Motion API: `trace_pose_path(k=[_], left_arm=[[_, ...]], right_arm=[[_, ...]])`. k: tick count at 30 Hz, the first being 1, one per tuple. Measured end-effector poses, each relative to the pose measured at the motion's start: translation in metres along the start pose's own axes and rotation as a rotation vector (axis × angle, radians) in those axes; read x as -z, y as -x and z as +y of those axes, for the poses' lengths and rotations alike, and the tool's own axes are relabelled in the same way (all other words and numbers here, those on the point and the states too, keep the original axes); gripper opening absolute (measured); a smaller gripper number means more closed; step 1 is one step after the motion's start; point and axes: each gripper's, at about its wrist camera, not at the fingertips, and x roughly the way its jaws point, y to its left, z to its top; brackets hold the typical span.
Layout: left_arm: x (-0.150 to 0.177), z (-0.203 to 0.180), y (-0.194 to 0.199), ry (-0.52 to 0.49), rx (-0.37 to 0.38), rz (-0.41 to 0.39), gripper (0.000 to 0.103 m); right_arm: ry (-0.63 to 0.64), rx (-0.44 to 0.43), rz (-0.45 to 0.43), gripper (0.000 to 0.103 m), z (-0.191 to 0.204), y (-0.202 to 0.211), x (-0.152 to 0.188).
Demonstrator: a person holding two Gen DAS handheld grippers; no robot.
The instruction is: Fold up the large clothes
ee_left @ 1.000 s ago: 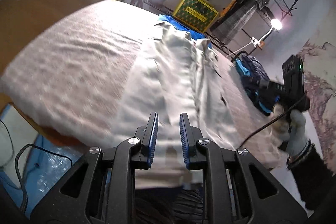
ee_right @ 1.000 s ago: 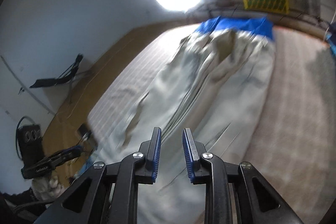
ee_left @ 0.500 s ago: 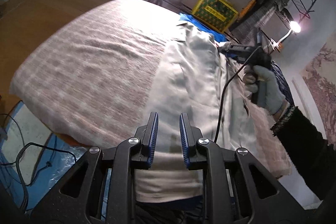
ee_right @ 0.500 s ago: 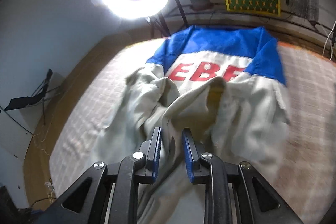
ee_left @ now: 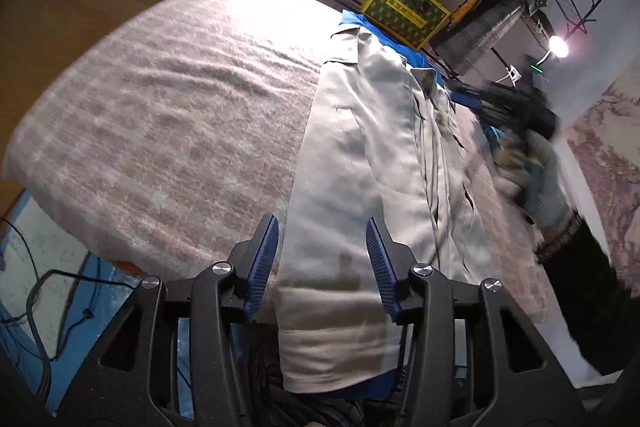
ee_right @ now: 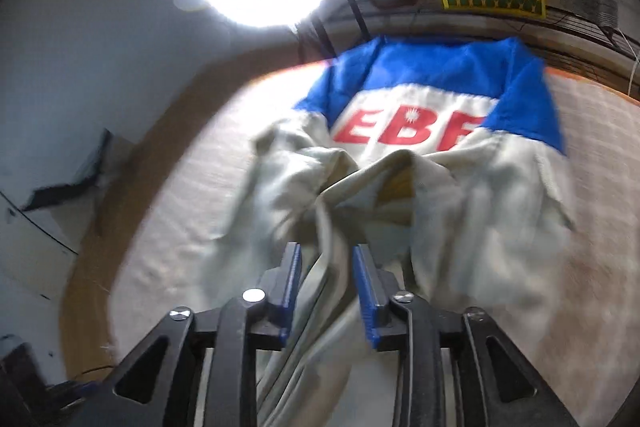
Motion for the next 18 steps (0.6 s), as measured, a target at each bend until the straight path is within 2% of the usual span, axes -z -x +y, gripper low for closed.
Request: trace_pose_path(k=[4, 7, 9, 14, 18], left_arm=[[0.005, 0.02, -0.001, 0.07, 0.064, 0.046, 0.047], [0.011, 0.032, -0.003, 0.116, 0.132, 0.092, 0.054], [0.017, 0.037, -0.006, 0.137, 0.178, 0.123, 0.056], [0.035, 0.043, -0.018, 0.159, 0.26, 0.209, 0.057], [0.044, 0.051, -0.028, 0.188, 0.291, 0.245, 0.057]], right_arm=[[-0.026, -0.065, -0.038, 0.037, 0.002, 0.075, 0.045], [-0.063, -0.091, -0.042, 0.046, 0.003, 0.12, 0.093], [-0.096, -0.104, -0.031, 0.048, 0.005, 0.143, 0.13], [-0.209, -0.148, 0.037, 0.053, 0.012, 0.165, 0.225], [-0.274, -0.179, 0.089, 0.055, 0.017, 0.156, 0.276]])
